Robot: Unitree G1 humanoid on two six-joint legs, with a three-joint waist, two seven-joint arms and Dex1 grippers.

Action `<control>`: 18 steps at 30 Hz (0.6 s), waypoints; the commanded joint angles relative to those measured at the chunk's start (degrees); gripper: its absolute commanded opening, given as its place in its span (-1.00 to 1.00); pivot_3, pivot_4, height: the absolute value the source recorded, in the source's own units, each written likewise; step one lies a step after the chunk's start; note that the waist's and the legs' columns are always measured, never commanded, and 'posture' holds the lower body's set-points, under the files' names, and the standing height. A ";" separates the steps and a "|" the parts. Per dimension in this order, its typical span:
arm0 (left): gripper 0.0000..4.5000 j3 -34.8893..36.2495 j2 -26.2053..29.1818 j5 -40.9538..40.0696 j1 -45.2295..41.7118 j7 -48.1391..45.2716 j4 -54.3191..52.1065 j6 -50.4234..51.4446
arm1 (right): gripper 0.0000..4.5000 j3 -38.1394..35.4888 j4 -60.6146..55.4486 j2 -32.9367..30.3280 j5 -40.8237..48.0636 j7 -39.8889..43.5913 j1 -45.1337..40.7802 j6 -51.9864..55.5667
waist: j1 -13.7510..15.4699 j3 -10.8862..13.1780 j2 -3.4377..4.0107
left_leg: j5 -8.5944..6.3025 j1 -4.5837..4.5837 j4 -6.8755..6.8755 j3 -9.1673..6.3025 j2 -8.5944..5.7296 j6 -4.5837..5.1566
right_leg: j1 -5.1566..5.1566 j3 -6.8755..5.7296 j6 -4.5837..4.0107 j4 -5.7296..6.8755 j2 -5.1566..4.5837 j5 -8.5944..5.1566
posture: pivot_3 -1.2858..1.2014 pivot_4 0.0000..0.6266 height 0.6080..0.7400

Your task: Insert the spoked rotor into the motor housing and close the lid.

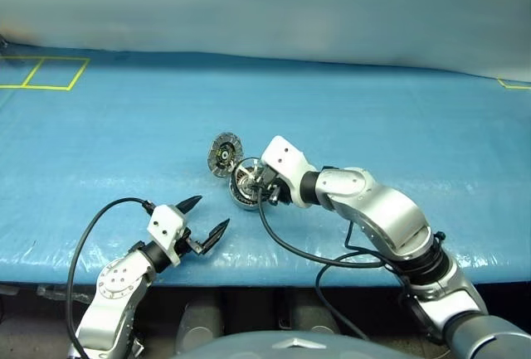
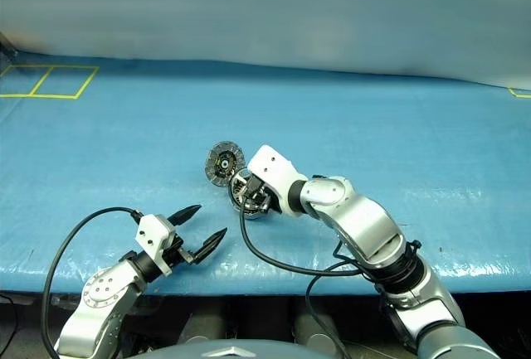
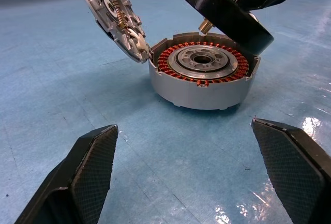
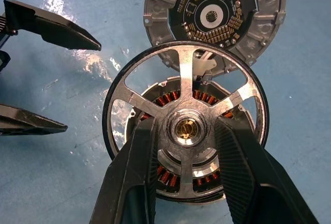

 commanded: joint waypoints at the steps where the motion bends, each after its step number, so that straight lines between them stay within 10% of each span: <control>1: 1.00 0.39 -0.21 -0.57 0.05 -0.05 -2.43 -1.38 | -0.41 -0.87 0.57 0.12 0.24 0.23 0.16 -0.76 | -0.06 0.00 0.00 | 0.00 0.00 0.00 0.01 0.00 0.00 | 0.00 0.01 0.00 0.01 0.00 0.00 | 0.03 -0.52 1.00; 12: 1.00 0.31 -0.34 -0.53 0.03 0.31 -2.53 -1.38 | -0.41 1.46 3.13 -1.18 -1.24 1.23 -0.80 -2.71 | 0.03 -0.01 -0.01 | -0.01 0.00 0.00 -0.01 -0.01 0.01 | 0.01 -0.02 0.00 0.00 0.00 0.00 | 0.03 -0.52 1.00; 18: 1.00 0.27 -0.44 -0.55 0.12 0.40 -2.59 -1.33 | 0.45 1.60 2.95 -1.06 -1.78 1.25 -1.32 -3.12 | 0.02 0.00 0.00 | -0.01 0.00 0.00 0.00 -0.01 0.01 | 0.01 -0.02 0.00 0.00 -0.01 -0.01 | 0.03 -0.52 1.00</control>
